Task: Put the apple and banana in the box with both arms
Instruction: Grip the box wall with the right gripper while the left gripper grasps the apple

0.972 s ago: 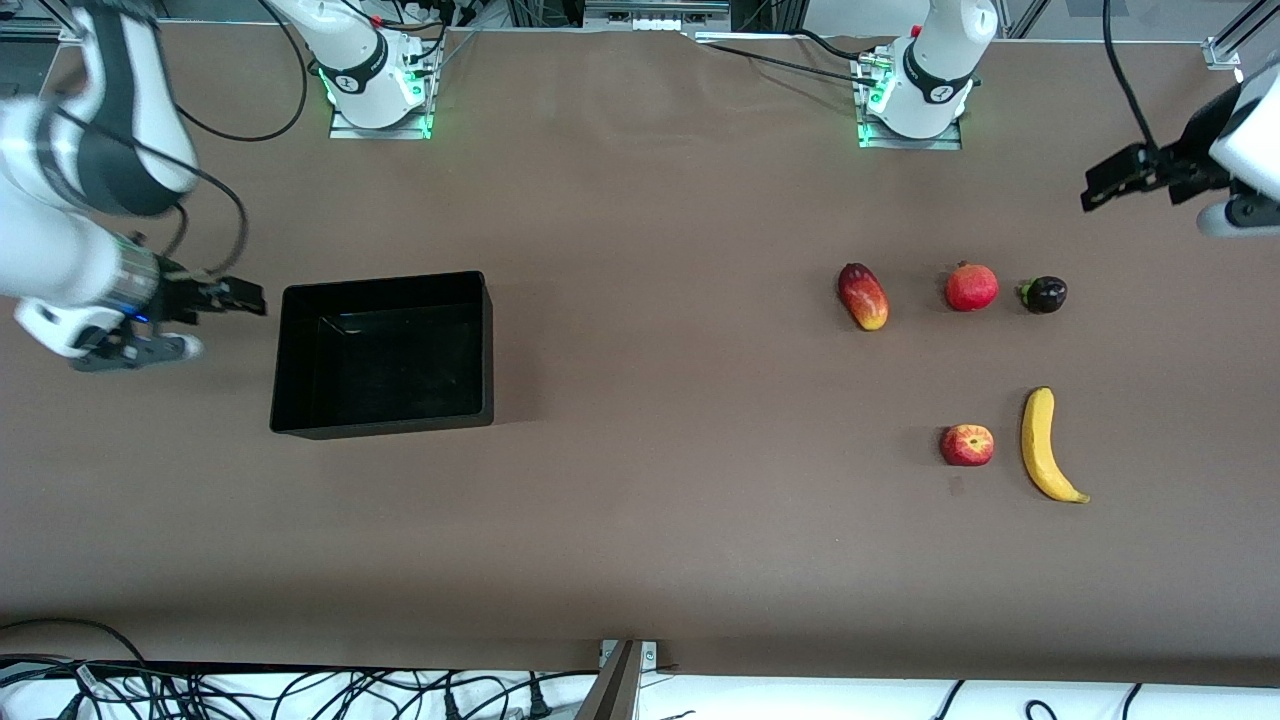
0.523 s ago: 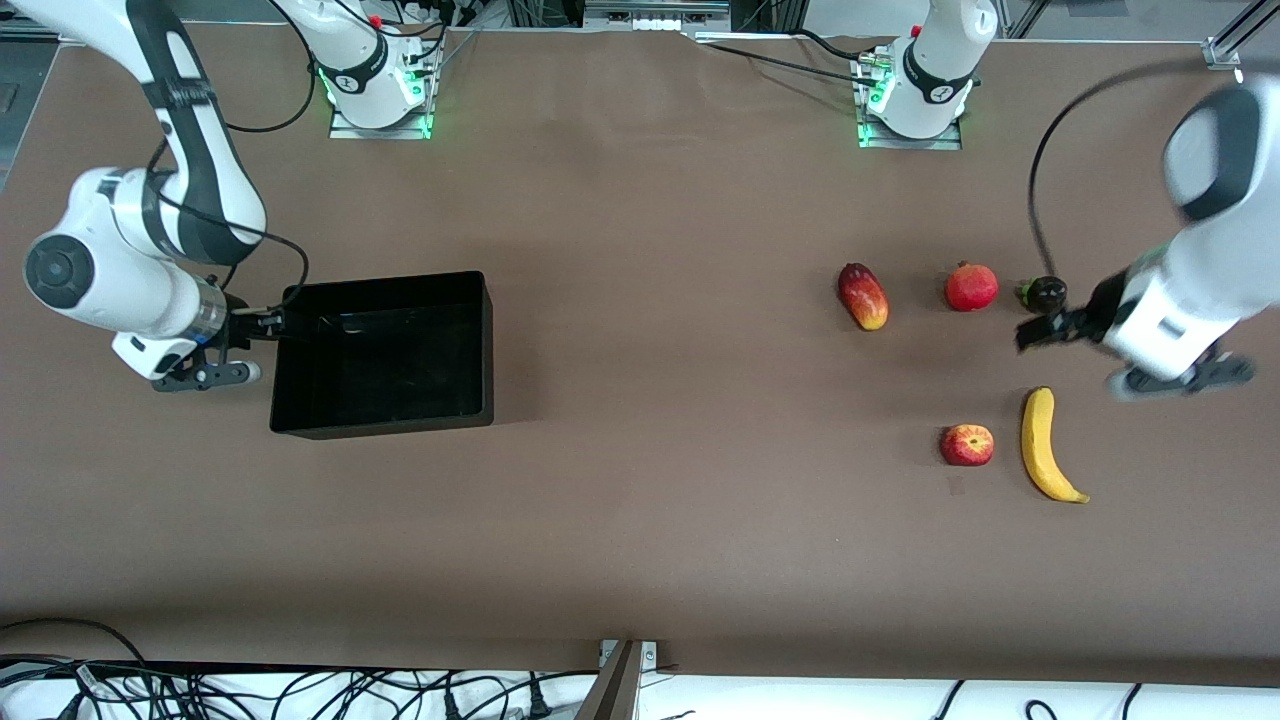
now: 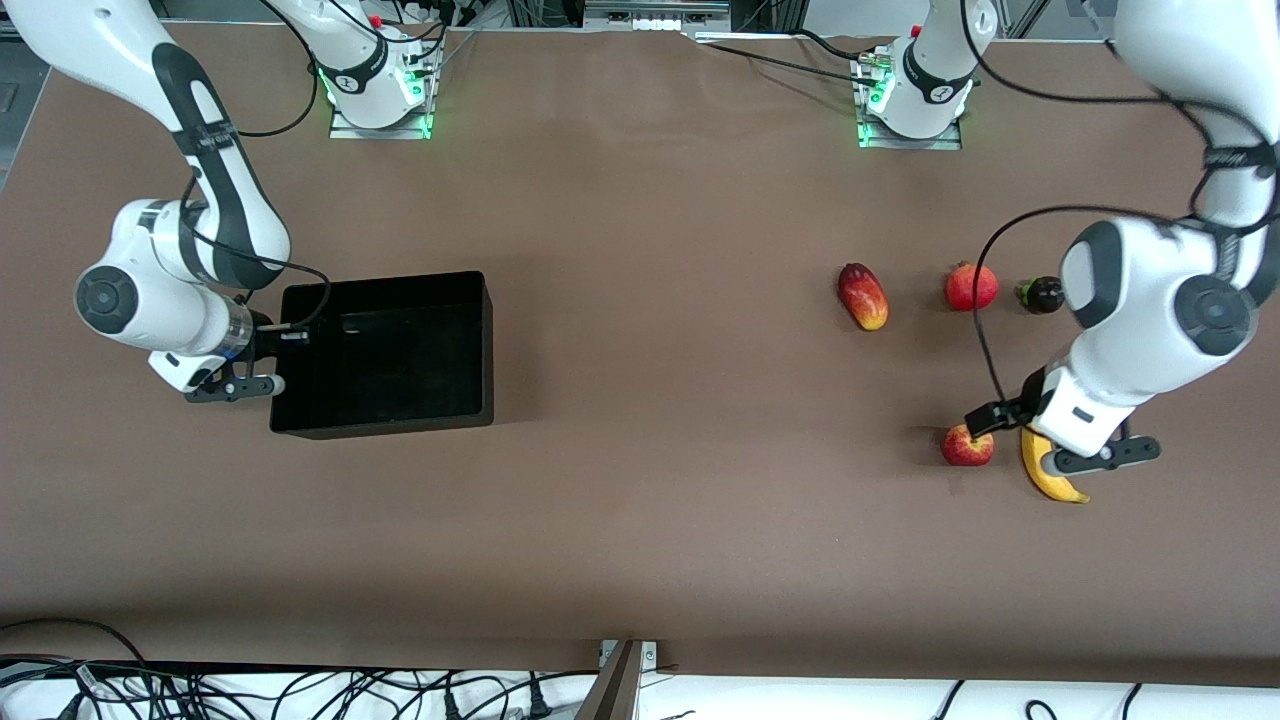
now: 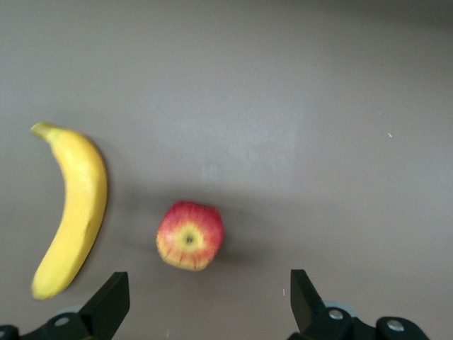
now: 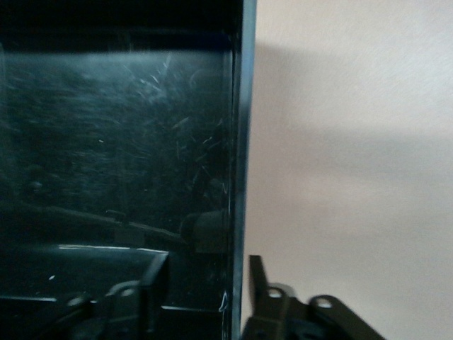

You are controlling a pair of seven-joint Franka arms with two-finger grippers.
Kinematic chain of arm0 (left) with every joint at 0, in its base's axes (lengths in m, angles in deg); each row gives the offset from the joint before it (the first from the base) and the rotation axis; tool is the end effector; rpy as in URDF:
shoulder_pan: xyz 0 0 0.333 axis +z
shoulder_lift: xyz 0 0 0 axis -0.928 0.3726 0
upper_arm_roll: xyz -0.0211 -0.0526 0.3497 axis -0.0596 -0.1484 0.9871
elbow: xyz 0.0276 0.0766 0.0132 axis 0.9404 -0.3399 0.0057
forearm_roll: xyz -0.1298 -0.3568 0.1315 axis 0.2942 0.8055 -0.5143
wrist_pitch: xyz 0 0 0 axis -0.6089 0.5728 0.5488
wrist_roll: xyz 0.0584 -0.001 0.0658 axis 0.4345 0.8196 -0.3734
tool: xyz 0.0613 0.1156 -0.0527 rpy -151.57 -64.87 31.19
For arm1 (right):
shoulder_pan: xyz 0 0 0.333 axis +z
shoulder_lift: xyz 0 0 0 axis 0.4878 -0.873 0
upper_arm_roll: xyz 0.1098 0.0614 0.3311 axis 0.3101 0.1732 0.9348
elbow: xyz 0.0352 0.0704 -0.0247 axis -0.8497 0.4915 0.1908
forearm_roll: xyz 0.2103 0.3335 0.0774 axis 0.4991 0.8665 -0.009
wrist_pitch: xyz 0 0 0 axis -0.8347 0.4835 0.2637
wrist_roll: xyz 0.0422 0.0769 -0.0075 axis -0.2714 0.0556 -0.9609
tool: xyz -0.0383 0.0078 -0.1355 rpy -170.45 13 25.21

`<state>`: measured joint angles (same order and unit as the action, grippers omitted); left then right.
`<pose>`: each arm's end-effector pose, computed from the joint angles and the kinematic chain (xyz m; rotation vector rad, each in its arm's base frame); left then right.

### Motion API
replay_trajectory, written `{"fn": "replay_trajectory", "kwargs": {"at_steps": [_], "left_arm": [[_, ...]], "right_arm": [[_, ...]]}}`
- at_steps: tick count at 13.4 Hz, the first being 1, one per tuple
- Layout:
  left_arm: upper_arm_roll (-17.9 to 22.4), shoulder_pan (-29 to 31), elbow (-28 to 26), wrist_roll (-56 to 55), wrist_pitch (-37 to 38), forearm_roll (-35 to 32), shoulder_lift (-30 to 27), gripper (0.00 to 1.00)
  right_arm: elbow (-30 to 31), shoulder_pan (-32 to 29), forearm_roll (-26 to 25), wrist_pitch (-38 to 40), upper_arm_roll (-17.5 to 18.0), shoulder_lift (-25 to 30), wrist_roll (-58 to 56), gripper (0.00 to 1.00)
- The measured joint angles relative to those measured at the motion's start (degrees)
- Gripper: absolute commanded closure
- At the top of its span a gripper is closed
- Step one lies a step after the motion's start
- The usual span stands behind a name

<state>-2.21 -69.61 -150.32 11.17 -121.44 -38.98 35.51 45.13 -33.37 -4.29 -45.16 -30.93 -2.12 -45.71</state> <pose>0.6975 -0.0210 0.3138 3.0911 0.3147 0.1610 0.5875 -0.0270 0.2201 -3.0955 -0.1770 0.2722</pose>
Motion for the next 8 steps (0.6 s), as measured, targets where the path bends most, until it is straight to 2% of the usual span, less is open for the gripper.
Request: {"fn": "replay_trajectory", "kwargs": {"at_steps": [5,8], "left_arm": [[0.25,0.01,-0.97,-0.01,-10.61,-0.78,7.49,0.00],[0.67,0.02,-1.74,0.00,-16.97,-1.06,10.42,0.00]], "right_arm": [[-1.01,-0.11,0.01,-0.16,-0.11,-0.06,-0.06,1.00],[-4.57,-0.05,0.01,4.49,0.28,0.49,-0.02,1.00]]}}
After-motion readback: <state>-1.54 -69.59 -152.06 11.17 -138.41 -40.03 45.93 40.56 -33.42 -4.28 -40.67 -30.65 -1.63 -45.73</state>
